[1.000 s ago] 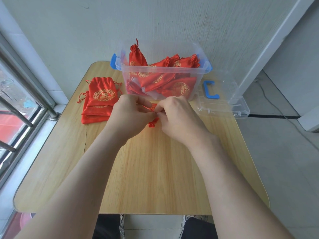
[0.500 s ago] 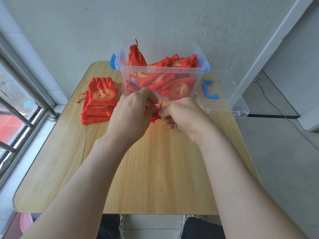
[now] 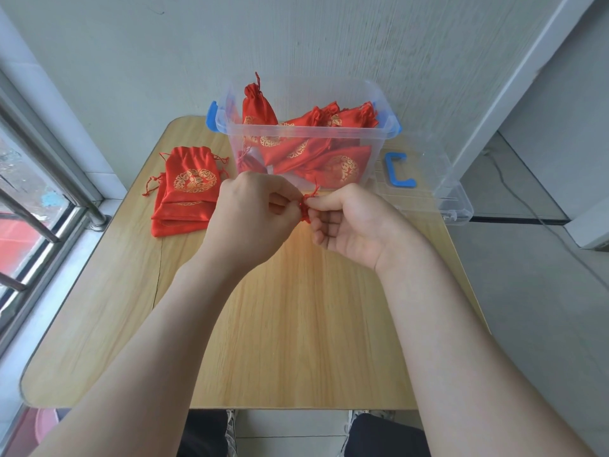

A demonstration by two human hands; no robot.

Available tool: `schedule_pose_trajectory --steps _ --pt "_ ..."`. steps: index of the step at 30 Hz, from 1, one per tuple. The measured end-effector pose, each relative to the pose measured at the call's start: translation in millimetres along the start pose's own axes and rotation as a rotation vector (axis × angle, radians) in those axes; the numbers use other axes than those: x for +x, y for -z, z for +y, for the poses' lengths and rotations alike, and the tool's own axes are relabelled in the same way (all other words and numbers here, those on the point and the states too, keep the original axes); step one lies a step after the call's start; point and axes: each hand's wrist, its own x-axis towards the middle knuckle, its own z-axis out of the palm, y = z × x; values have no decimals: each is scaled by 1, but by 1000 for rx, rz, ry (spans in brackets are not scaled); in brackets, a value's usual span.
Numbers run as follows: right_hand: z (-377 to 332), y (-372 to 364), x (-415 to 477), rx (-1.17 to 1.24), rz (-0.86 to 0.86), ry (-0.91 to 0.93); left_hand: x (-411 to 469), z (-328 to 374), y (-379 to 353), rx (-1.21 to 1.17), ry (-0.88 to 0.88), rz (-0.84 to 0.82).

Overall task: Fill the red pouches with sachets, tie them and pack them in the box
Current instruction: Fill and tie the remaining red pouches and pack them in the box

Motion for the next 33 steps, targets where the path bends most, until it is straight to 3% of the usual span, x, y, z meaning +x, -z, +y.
schedule_pose_trajectory --steps 10,16,23,29,31,33 --pt "0 4 0 -249 123 122 -4 -2 -1 26 -37 -98" --pt "0 0 -5 -403 38 179 -3 4 -7 66 136 -224" --pt "0 1 -1 -432 137 183 0 4 -1 18 235 -91" --pt "0 3 -1 -429 158 184 6 2 3 -394 553 -31" --pt "1 3 -1 -423 163 183 5 3 5 -299 521 -8" --pt "1 3 0 -420 167 185 1 4 4 -131 379 -14"
